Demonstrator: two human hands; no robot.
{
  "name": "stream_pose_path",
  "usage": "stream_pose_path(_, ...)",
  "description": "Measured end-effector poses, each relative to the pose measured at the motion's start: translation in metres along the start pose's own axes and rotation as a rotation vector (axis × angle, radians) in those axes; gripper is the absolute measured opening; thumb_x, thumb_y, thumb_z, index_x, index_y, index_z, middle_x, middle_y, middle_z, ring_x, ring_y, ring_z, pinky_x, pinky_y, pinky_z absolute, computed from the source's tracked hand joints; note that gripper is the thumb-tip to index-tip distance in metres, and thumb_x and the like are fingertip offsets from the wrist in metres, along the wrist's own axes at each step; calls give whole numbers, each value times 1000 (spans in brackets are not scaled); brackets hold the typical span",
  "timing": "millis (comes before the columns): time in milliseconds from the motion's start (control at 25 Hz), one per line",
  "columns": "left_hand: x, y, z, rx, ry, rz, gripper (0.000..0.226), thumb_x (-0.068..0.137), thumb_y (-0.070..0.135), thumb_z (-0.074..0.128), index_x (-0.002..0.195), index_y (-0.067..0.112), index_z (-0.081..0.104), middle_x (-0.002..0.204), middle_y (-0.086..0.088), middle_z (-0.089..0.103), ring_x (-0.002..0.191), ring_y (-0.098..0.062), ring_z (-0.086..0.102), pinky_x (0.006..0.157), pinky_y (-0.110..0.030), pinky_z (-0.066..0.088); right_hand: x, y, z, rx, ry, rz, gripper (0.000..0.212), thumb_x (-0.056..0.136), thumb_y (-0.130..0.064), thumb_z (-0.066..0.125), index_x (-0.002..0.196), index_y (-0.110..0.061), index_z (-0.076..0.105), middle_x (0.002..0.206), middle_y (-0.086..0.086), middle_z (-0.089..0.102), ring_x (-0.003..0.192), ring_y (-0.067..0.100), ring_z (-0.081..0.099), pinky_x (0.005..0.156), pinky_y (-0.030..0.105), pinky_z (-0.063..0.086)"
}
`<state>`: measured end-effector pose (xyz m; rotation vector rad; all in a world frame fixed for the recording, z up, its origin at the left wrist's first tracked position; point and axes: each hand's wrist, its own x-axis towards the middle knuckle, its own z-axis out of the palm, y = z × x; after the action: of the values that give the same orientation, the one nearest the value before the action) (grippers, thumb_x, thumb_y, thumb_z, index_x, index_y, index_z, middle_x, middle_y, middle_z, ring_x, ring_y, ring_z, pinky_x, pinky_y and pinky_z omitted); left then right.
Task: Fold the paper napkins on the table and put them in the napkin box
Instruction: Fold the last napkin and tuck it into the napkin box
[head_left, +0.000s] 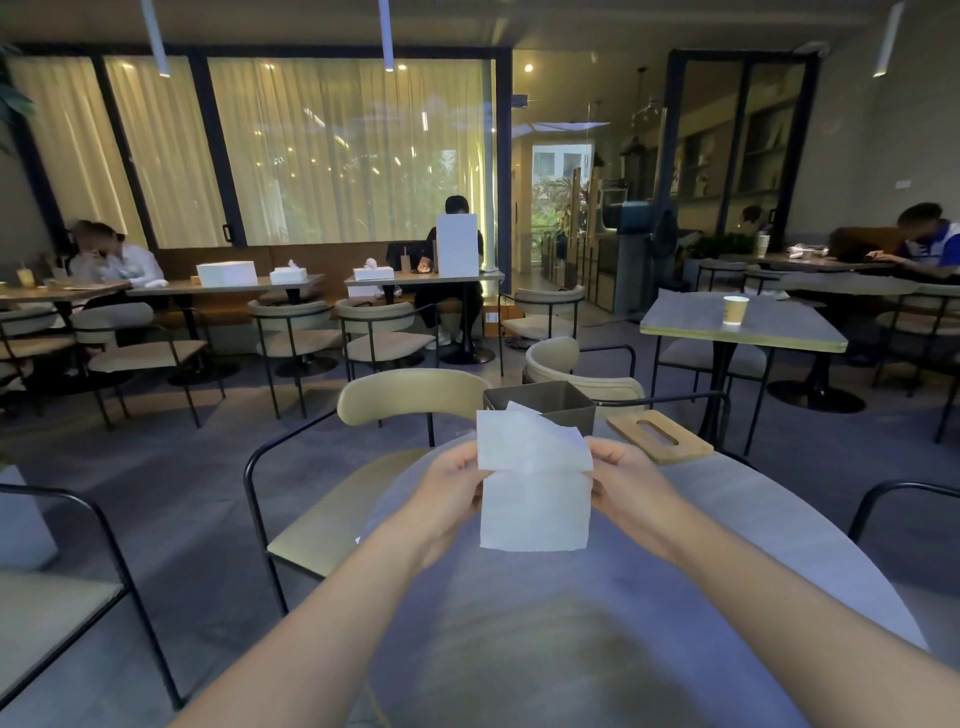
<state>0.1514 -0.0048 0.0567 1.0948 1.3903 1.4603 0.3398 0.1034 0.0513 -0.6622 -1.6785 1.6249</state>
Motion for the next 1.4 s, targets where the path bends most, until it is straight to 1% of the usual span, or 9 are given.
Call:
stream_pose_path(160,11,0,0,171,100,77,41,89,-4,42,61,22,58,88,-3,61,81,-22,49,67,-32,34,0,-7,-4,128,-66,27,37,104,-9,41,86,-10,73,85,5,70,81,24,63,72,32,50)
stream_pose_path(320,24,0,3,217,177,134,41,84,-5,35,63,22,58,86,-4,55,80,-22,43,64,-34,29,12,-5,-9,21,-13,51,19,100,-20,60,95,-8,74,99,8,73,90,22,68,85,37,51)
stream_pose_path(520,56,5,3,91,202,78,24,97,10,50,92,9,73,92,-5,66,83,-21,59,74,-33,44,54,2,-24,-273,189,-66,15,92,-10,74,87,-20,83,107,27,74,90,20,61,83,33,46)
stream_pose_path(680,92,-2,0,460,253,171,12,94,12,67,99,13,77,74,0,55,63,-7,48,62,-18,39,104,-12,-33,-452,216,-108,14,94,-9,72,87,-18,80,92,13,75,84,18,60,76,24,46)
stream_pose_path(880,147,5,-7,778,275,178,17,93,19,62,96,27,76,94,5,76,96,-17,65,89,-33,50,174,-7,-42,-708,291,-110,21,97,-10,68,85,-24,77,111,17,73,102,34,66,79,35,48)
stream_pose_path(1040,178,3,-7,1192,204,199,30,93,13,46,97,21,75,97,3,76,107,-27,53,91,-36,33,208,9,-49,-818,292,-47,21,98,-14,64,86,-28,74,114,7,72,106,25,64,84,34,47)
stream_pose_path(1120,191,1,-10,1233,177,186,31,93,14,43,93,19,74,94,2,76,105,-29,51,92,-37,36,216,16,-50,-915,293,-2,21,99,-21,63,85,-33,75,110,0,73,110,24,62,98,42,42)
stream_pose_path(1280,198,-5,-15,1213,170,200,29,99,26,48,94,21,76,102,-3,62,105,-29,48,92,-37,40,214,15,-42,-1096,261,14,22,98,-29,58,89,-31,78,111,-2,64,115,27,48,88,40,29)
stream_pose_path(1400,190,-4,-17,1079,185,198,26,101,31,50,101,21,74,105,-5,61,108,-27,48,99,-39,43,200,8,-39,-1058,280,-92,21,100,-33,58,90,-26,76,107,-1,63,108,25,54,97,43,42)
